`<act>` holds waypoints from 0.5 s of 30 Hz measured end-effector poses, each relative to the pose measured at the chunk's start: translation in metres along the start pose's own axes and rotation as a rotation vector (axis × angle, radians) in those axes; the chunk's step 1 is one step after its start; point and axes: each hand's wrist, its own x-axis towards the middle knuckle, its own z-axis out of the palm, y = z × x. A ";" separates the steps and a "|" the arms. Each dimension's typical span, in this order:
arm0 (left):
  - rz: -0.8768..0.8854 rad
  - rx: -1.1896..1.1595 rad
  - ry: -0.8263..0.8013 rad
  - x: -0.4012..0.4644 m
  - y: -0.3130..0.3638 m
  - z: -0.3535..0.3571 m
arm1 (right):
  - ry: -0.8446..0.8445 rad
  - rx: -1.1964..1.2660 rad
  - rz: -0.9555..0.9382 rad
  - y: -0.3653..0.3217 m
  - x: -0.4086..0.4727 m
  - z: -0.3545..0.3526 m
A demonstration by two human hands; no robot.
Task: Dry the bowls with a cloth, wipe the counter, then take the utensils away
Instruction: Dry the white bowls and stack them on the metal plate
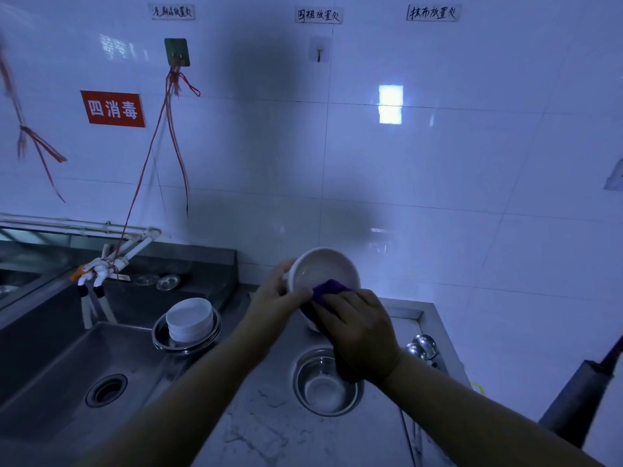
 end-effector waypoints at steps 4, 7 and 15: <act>0.098 0.017 0.103 -0.005 -0.018 0.021 | 0.052 0.043 0.168 -0.016 0.006 0.005; 0.126 0.077 0.056 0.002 -0.012 0.014 | 0.036 0.067 0.114 -0.011 -0.001 0.007; -0.224 0.585 -0.438 0.026 0.024 -0.010 | -0.123 0.106 -0.512 0.041 -0.019 0.006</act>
